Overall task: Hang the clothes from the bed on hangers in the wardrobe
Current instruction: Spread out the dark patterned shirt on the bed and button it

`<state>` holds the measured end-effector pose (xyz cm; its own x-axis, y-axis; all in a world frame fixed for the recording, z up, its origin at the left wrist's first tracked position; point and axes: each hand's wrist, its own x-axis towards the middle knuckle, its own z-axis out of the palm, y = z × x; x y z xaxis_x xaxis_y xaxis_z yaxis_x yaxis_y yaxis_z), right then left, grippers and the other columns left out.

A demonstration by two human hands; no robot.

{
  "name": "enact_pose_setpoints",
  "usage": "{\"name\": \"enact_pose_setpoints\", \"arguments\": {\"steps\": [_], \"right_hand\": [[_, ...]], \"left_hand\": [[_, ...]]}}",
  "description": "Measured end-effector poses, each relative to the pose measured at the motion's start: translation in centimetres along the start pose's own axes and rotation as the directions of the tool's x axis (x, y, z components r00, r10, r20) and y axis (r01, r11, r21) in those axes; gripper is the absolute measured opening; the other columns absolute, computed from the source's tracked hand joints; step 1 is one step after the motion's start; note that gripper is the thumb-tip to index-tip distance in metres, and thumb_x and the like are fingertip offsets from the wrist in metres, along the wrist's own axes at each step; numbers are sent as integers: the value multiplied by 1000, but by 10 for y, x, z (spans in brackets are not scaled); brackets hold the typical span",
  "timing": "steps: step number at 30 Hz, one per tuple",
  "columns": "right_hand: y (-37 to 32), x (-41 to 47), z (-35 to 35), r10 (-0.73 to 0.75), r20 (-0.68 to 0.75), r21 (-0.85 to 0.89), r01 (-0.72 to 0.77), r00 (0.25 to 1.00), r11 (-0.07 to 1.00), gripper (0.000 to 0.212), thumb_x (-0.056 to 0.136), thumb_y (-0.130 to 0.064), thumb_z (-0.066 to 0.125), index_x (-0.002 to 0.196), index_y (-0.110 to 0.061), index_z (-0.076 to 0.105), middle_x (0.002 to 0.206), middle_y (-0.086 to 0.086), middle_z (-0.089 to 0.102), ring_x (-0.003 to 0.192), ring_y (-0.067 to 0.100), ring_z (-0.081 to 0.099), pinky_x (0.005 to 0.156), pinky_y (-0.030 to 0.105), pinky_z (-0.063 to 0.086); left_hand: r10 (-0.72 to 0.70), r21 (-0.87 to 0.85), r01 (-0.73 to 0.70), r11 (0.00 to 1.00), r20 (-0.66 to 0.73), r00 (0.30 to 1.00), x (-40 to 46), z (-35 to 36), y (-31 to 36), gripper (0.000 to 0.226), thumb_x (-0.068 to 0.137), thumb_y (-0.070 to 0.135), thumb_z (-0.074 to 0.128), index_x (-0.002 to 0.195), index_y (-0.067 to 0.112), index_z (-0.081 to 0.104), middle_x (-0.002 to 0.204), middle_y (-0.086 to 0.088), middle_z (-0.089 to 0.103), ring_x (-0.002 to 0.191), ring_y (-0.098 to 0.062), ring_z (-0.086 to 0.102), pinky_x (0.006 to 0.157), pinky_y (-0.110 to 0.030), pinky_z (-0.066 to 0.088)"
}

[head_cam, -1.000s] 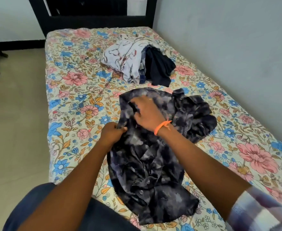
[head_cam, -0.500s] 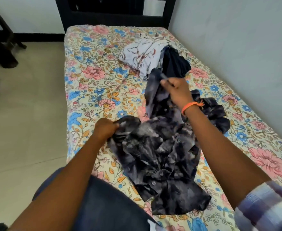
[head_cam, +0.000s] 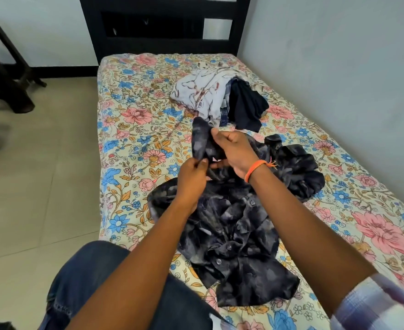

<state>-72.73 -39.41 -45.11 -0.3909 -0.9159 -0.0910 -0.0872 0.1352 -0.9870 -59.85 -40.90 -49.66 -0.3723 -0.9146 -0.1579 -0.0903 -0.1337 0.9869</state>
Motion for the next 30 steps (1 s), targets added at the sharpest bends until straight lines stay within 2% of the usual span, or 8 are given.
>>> {"name": "enact_pose_setpoints", "arguments": {"steps": [6, 9, 12, 14, 17, 20, 24, 30], "right_hand": [[14, -24, -12, -209, 72, -310, 221, 975, 925, 54, 82, -47, 74, 128, -23, 56, 129, -1, 51, 114, 9, 56, 96, 25, 49], [41, -42, 3, -236, 249, -432, 326, 939, 841, 52, 77, -42, 82, 119, -20, 62, 113, -1, 64, 103, 13, 63, 87, 28, 52], [67, -37, 12, -371, 131, -635, 365, 919, 681, 17, 89, -31, 68, 90, -16, 60, 79, -3, 57, 75, 20, 55, 66, 36, 42], [69, -31, 8, -379, -35, -542, 301, 925, 785, 24, 92, -18, 63, 72, -12, 52, 62, -7, 45, 59, 13, 43, 60, 33, 33], [49, -28, 4, -185, -296, -93, 164, 937, 982, 16, 92, -17, 59, 80, -9, 66, 68, 3, 63, 65, 16, 56, 59, 34, 44], [26, -23, 1, 87, -279, 400, 34, 956, 916, 17, 99, -8, 53, 94, -8, 69, 85, 12, 73, 75, 28, 67, 66, 39, 58], [38, -21, -6, 134, -194, 395, -48, 972, 917, 20, 99, -16, 57, 112, -5, 68, 113, 18, 71, 103, 35, 69, 93, 51, 55], [67, -46, -2, 221, -100, 610, -116, 970, 784, 25, 103, -16, 50, 117, -3, 65, 112, 16, 72, 102, 30, 70, 83, 41, 58]], "left_hand": [[-216, -448, 162, 879, -72, 974, 14, -22, 29, 30, 106, 29, 38, 94, 10, 58, 77, -7, 66, 62, -18, 62, 48, -26, 48], [-237, -418, 208, 884, -16, 971, 18, -27, 45, 33, 107, 26, 38, 84, 8, 54, 62, -8, 57, 44, -12, 47, 39, -21, 34], [-216, -527, 232, 818, 92, 972, 25, -30, 54, 22, 106, 26, 42, 106, 10, 57, 60, -1, 40, 39, -8, 37, 37, -18, 25], [-163, -543, 196, 817, 109, 981, 31, -34, 53, 38, 104, 31, 45, 135, 9, 49, 61, 2, 41, 47, -9, 42, 42, -20, 32], [-14, -331, 32, 943, 57, 998, 28, -35, 45, 40, 95, 48, 57, 113, 12, 62, 83, -4, 66, 74, -20, 64, 64, -31, 54], [-36, -14, 36, 999, 22, 999, 18, -36, 28, 58, 78, 57, 74, 113, 13, 59, 112, -6, 68, 99, -24, 67, 87, -43, 57], [-347, -158, 451, 879, 437, 830, -2, -38, 13, 49, 79, 41, 73, 117, 10, 67, 118, -10, 69, 104, -30, 66, 92, -46, 52], [-272, -260, 407, 876, 429, 861, -14, -42, -7, 33, 86, 21, 67, 111, -1, 67, 102, -14, 74, 93, -25, 71, 80, -38, 60]]}}
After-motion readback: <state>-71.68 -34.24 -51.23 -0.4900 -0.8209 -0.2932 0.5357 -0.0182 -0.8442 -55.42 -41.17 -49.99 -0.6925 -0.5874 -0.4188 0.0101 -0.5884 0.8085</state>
